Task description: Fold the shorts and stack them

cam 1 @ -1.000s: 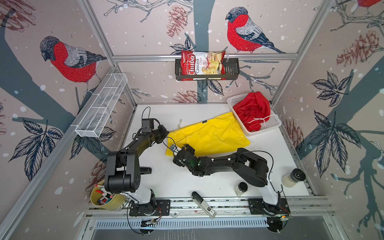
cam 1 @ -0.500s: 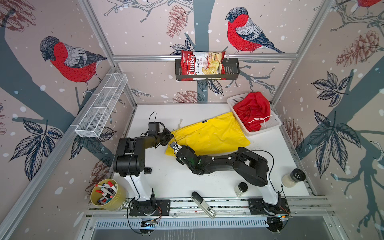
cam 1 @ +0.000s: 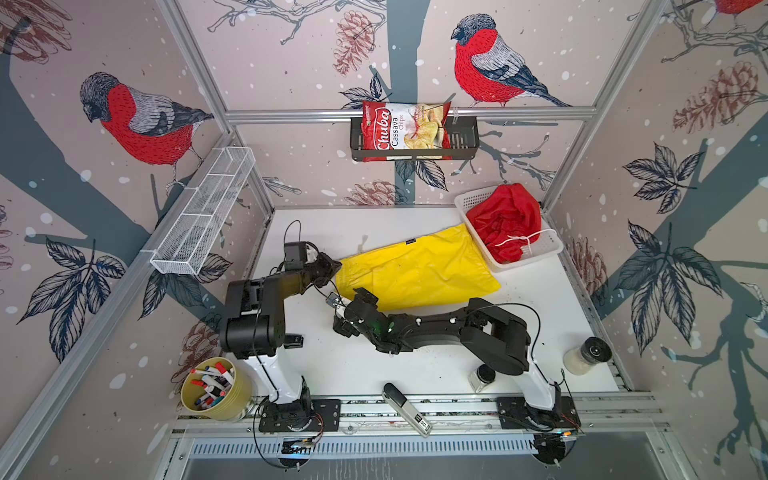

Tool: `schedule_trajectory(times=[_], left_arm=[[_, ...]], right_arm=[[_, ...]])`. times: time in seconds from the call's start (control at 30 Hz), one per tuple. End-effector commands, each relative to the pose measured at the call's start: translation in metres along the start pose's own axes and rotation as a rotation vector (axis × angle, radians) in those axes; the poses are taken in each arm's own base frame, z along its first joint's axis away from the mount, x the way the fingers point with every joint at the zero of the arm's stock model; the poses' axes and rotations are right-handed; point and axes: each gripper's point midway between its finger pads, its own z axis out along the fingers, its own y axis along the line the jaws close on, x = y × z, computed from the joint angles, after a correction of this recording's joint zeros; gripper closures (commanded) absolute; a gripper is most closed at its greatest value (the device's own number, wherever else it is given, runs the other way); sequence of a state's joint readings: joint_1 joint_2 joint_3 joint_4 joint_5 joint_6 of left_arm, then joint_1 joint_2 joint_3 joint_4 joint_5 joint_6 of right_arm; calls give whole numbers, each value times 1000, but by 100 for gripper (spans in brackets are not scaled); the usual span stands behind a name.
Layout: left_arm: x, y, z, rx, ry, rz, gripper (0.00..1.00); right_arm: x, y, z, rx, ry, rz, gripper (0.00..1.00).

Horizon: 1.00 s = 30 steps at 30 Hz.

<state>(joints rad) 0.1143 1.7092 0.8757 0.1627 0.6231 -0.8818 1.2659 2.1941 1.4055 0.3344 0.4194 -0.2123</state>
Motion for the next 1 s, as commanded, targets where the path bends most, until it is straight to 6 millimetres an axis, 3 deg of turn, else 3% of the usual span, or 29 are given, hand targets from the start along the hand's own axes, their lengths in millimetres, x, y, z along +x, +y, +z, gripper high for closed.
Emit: schedule_trajectory(times=[0.0,0.13,0.27,0.43,0.53,0.63,0.8,0.83,0.97], left_arm=[[-6,10,-29,-96,-47,-4,57],[-11,18,-53,-162,-114,-1,49],[-6,26,-56,-186,-109,-9,47],[13,46,-50,-211,-57,-15,40],[28,59,-47,-245,-28,4,37],[43,65,-40,-261,5,20,35],[58,59,-30,-224,29,18,30],[60,55,-29,-205,28,12,23],[61,42,-30,-134,1,-6,19]], right_arm=[[2,-6,15,-9,9,-23,0],[9,-7,25,-52,21,-19,1],[25,-2,34,-85,50,-7,5],[36,4,43,-168,94,56,60],[26,2,39,-196,82,94,76],[4,-3,29,-261,45,159,90],[-28,-30,2,-332,-58,293,95],[-29,-36,-1,-332,-68,314,94],[-27,-43,-5,-320,-67,331,94]])
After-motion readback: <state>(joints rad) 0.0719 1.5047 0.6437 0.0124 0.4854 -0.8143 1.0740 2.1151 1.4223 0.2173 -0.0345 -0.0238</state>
